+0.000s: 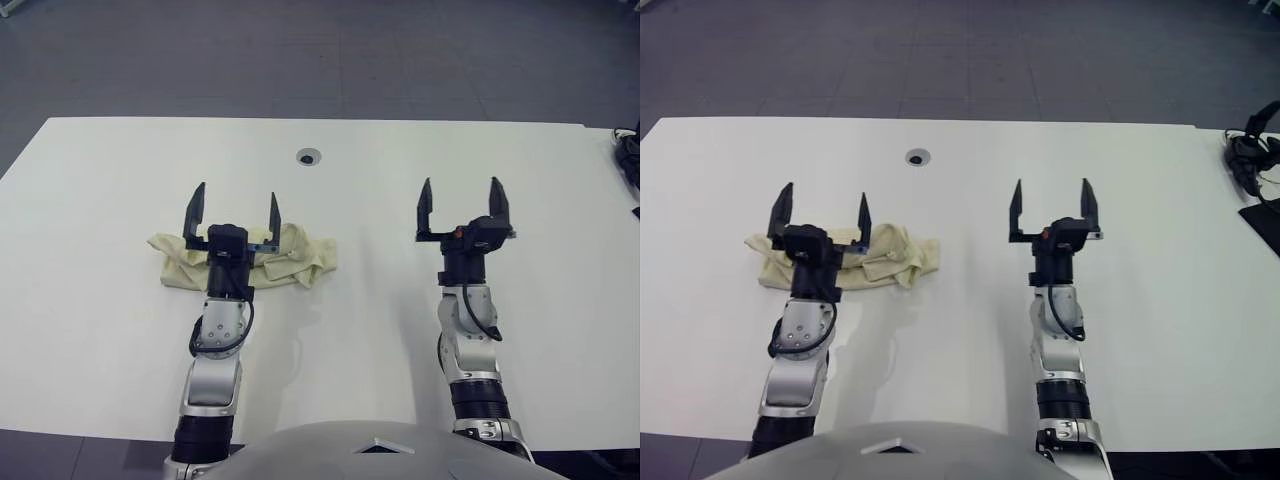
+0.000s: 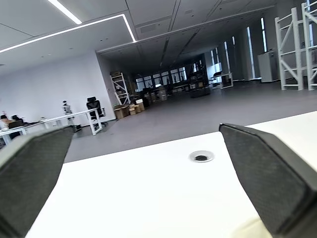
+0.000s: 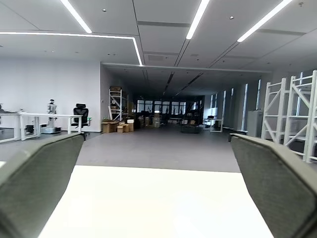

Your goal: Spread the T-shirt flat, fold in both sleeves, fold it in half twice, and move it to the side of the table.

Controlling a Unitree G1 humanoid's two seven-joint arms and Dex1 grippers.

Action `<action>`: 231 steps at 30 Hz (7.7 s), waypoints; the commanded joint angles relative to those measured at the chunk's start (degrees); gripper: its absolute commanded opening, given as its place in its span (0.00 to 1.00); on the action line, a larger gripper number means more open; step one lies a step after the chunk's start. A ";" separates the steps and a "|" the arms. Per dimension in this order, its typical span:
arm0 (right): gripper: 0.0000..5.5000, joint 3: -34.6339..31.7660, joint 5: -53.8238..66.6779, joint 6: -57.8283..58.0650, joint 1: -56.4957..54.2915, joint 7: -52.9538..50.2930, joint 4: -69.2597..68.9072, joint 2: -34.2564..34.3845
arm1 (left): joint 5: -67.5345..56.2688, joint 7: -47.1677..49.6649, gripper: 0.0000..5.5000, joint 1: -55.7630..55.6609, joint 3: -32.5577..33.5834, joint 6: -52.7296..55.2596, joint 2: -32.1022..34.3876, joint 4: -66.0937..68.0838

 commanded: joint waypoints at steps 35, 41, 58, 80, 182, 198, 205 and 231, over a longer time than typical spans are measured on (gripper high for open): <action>0.98 -1.54 0.92 5.33 3.33 1.95 -5.27 -2.68 | 3.45 1.17 0.98 -6.92 -2.00 -2.32 -1.42 4.81; 0.98 -6.38 -0.13 4.40 12.24 -2.21 -12.08 -2.34 | 2.21 -3.56 0.98 -14.78 -7.16 -2.65 -1.91 11.46; 0.98 -2.31 0.11 7.07 5.86 1.01 -8.09 -2.51 | 3.77 0.60 0.98 -8.57 -2.60 -3.81 -1.25 7.16; 0.98 -4.66 -2.61 4.20 13.40 -4.87 -14.11 -0.73 | 0.24 -8.09 0.98 -14.79 -6.20 -2.19 0.58 12.63; 0.00 18.11 1.75 32.61 -26.34 48.26 -5.56 -15.45 | -2.10 4.04 0.98 -1.22 14.68 -0.24 1.55 -0.11; 0.00 21.08 2.78 34.08 -15.79 49.05 -19.59 -21.32 | -21.76 -38.38 0.98 -0.48 14.82 1.76 33.14 1.69; 0.00 21.19 2.58 33.36 -16.32 48.88 -18.34 -21.29 | -10.72 -49.12 0.98 0.36 11.52 -1.54 46.27 7.46; 0.00 19.97 2.93 31.96 -15.33 47.75 -17.43 -23.18 | 12.05 -31.78 0.43 -5.64 6.14 -11.12 46.15 14.01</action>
